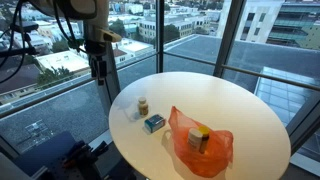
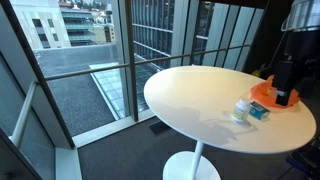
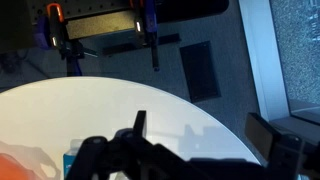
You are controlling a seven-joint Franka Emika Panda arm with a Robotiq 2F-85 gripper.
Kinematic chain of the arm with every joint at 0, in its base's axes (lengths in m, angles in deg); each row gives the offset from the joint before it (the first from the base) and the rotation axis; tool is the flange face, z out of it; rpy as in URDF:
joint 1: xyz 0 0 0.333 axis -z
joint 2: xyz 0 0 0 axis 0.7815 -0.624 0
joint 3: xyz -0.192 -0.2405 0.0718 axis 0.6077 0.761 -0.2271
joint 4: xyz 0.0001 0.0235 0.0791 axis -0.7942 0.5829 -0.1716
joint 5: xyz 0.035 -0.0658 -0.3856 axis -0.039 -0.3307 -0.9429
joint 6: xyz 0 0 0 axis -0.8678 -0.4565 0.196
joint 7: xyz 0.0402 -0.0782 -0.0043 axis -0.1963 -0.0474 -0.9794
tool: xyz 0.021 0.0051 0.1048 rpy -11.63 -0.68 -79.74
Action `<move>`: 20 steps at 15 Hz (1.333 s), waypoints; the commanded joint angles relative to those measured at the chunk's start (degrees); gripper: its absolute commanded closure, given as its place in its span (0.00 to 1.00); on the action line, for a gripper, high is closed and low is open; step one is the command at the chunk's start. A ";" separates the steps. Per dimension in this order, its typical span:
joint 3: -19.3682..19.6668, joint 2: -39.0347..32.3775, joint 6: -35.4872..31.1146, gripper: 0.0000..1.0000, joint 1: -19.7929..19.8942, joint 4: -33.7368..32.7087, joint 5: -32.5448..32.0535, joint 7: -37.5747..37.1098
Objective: Move the lotion bottle from the plastic to the table
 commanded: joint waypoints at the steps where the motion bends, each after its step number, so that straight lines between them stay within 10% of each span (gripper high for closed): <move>1: 0.52 -0.04 0.12 0.00 -0.53 -0.11 -0.18 -0.14; 20: 6.07 -5.57 -2.50 0.00 6.89 -9.40 -7.68 -4.96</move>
